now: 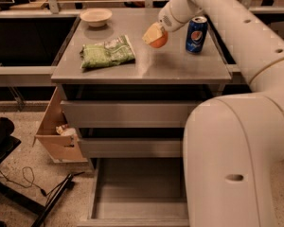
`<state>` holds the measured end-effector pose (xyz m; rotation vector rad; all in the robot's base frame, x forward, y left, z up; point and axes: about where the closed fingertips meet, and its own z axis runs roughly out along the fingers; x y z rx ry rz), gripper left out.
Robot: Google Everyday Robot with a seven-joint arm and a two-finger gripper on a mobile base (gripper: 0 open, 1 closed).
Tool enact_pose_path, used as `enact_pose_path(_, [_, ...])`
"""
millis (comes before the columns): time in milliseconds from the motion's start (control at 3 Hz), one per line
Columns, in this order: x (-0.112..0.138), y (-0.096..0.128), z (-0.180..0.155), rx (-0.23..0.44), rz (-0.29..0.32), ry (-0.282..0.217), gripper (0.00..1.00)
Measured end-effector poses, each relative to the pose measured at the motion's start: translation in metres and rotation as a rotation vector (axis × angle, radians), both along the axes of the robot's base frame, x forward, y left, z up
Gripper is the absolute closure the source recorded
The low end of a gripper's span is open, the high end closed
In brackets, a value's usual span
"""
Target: Pick orange from bottom drawer and place on counter
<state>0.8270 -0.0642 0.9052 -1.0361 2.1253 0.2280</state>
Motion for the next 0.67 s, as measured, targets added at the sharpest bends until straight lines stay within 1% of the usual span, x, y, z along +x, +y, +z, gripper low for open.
enact_pose_path(333, [0.036, 0.026, 0.015, 0.005, -0.030, -0.046, 1.00])
enact_pose_path(667, [0.060, 0.033, 0.034, 0.017, -0.103, -0.097, 1.00])
